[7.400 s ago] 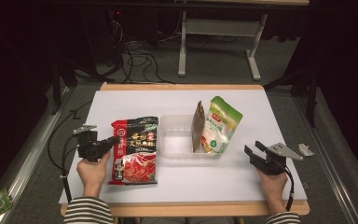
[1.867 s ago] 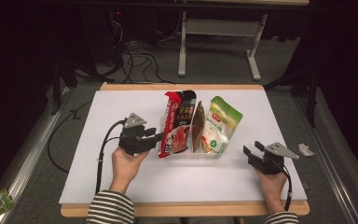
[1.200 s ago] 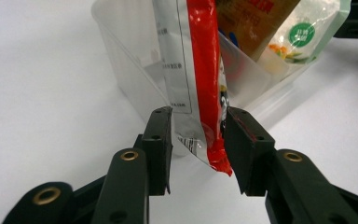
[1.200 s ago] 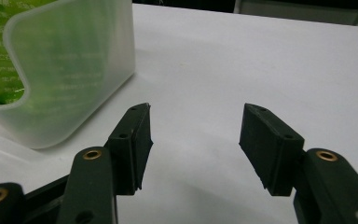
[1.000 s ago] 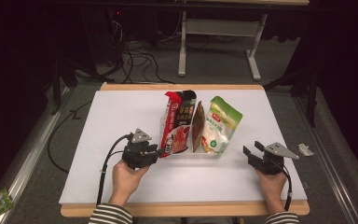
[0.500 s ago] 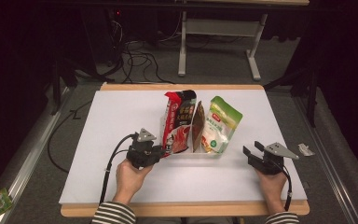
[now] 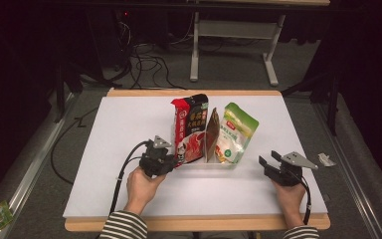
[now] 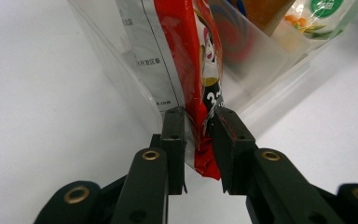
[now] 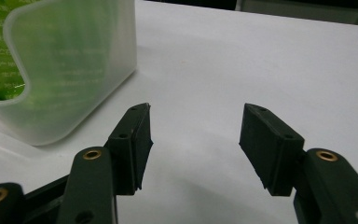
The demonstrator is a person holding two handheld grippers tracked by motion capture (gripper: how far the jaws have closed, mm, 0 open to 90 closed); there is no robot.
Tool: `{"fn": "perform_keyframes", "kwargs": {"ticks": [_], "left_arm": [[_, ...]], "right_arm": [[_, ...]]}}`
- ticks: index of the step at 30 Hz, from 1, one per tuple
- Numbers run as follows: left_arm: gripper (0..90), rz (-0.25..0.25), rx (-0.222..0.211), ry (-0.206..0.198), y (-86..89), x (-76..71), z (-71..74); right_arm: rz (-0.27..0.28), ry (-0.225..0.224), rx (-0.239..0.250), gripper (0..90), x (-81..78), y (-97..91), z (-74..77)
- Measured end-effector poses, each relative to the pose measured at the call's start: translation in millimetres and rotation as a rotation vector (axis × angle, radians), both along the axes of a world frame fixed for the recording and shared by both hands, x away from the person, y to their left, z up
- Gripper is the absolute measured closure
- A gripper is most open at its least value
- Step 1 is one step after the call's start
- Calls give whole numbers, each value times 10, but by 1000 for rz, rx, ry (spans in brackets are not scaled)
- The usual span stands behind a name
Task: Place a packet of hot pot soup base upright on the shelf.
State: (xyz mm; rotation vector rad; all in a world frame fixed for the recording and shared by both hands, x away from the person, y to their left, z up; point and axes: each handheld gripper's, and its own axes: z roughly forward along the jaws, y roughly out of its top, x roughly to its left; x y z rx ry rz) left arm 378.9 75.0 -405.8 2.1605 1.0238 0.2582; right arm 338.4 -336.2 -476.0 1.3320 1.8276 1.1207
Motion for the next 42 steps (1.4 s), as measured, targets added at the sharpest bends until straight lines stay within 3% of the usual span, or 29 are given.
{"fn": "perform_keyframes", "kwargs": {"ticks": [5,22,29,36,42], "left_arm": [[769,10,13,-2,-17,11,-10],[850,58,68,51,-95,99,-44],[870,67,58,68,-90,121,-55],[879,83,34,43,-83,97,-106],[878,70,16,61,-57,115,-98]], "right_arm": [[1,-2,-7,438,3,3,-1],[1,-2,-12,438,9,3,-2],[-3,3,-9,439,6,11,-1],[3,0,-12,438,7,10,-2],[-1,-2,-12,438,9,3,-2]]}}
